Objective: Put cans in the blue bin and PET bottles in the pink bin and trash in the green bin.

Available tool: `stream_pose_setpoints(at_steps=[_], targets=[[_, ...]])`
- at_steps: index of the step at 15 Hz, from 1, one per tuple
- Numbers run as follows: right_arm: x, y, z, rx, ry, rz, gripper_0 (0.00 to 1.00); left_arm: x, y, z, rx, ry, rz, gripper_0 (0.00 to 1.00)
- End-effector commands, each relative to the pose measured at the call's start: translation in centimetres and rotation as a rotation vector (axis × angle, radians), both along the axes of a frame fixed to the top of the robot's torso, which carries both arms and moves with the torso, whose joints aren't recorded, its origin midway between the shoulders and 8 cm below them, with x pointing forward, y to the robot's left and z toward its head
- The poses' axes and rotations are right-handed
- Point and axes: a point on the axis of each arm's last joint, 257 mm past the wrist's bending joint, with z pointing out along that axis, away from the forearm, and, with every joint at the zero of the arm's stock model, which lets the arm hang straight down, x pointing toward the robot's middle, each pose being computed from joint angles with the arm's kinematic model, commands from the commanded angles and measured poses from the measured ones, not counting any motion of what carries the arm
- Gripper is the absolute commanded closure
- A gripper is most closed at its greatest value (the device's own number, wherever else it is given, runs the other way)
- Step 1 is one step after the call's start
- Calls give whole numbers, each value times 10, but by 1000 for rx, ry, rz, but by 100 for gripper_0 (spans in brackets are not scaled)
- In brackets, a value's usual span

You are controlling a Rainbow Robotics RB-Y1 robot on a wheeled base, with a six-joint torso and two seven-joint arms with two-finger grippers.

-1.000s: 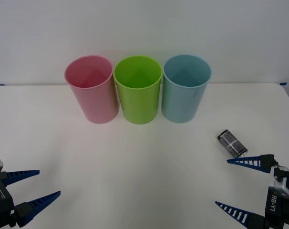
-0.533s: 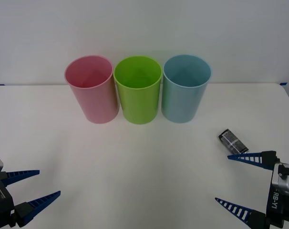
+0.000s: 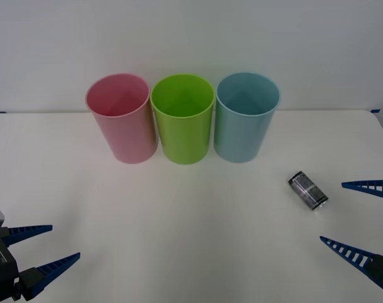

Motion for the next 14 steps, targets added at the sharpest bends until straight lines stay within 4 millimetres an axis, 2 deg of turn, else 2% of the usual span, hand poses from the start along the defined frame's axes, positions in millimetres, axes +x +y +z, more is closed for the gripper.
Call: stream_pose_setpoints(at_steps=[1,9,14], targets=[[18,-22,2,-29,15,-96,0,0,0,0,0,0,0,0],[63,-56,-7,-117,43,-298,0,0,0,0,0,0,0,0],[94,-71,-29,-172,92,-383,0,0,0,0,0,0,0,0]])
